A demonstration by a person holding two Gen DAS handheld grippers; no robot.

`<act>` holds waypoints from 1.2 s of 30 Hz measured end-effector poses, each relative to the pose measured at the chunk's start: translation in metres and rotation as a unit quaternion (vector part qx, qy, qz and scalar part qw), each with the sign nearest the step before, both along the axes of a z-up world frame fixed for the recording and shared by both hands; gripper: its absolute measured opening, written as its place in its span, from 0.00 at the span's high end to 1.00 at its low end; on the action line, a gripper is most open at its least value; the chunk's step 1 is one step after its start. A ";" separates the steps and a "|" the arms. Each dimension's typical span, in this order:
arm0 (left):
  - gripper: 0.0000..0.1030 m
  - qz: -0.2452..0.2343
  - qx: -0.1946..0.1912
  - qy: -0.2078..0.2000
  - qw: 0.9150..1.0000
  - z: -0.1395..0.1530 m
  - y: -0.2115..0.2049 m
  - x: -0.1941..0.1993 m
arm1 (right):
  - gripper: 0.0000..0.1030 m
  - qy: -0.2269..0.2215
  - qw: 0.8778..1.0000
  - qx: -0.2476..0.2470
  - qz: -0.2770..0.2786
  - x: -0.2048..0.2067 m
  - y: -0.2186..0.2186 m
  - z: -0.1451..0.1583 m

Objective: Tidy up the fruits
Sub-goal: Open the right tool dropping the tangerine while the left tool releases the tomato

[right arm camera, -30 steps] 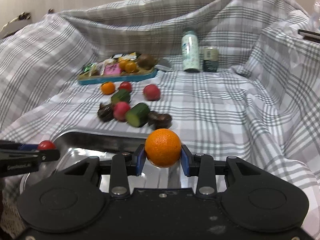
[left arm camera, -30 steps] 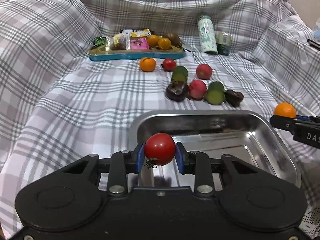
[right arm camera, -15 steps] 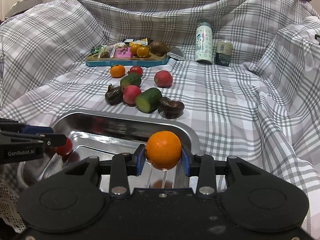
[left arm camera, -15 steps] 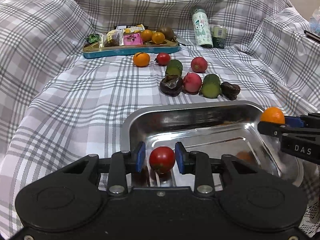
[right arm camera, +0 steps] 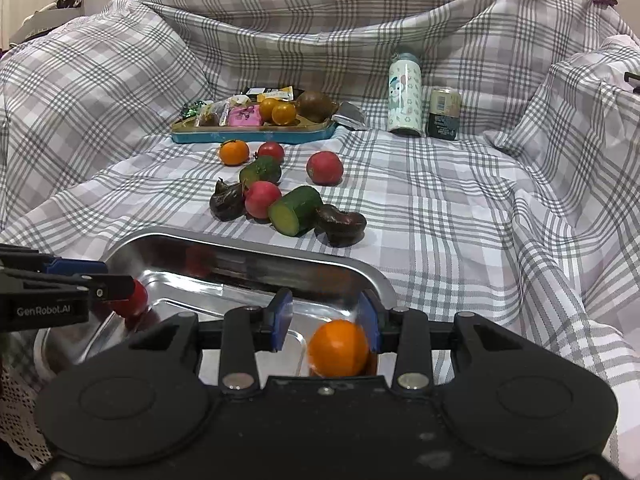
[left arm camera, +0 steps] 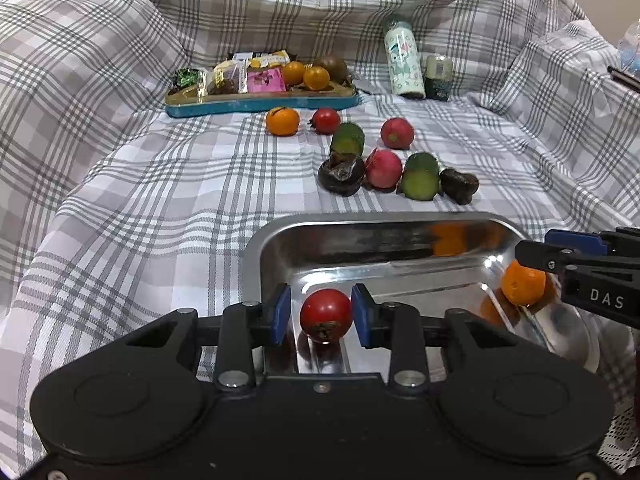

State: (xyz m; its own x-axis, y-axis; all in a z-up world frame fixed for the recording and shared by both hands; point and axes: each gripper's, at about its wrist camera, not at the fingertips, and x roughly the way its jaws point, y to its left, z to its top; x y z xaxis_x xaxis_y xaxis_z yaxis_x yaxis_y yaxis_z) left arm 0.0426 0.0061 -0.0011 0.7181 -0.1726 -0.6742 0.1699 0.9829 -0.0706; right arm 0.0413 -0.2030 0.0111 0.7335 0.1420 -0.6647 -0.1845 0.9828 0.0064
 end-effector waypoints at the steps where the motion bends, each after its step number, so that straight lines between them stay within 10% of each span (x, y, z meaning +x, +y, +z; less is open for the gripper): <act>1: 0.59 0.000 -0.003 -0.003 1.000 0.001 0.000 0.000 | 0.62 -0.002 1.000 0.001 -0.001 0.000 0.000 0.000; 36: 0.59 0.029 -0.020 -0.023 0.999 0.008 0.009 -0.003 | 0.62 -0.007 1.000 0.005 -0.024 0.002 -0.003 0.003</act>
State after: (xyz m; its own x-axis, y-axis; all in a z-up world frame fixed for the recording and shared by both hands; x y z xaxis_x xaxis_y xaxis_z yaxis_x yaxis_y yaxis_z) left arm 0.0401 0.0149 0.0068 0.7575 -0.1550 -0.6342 0.1162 0.9879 -0.1026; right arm 0.0431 -0.2055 0.0139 0.7490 0.1127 -0.6529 -0.1364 0.9906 0.0146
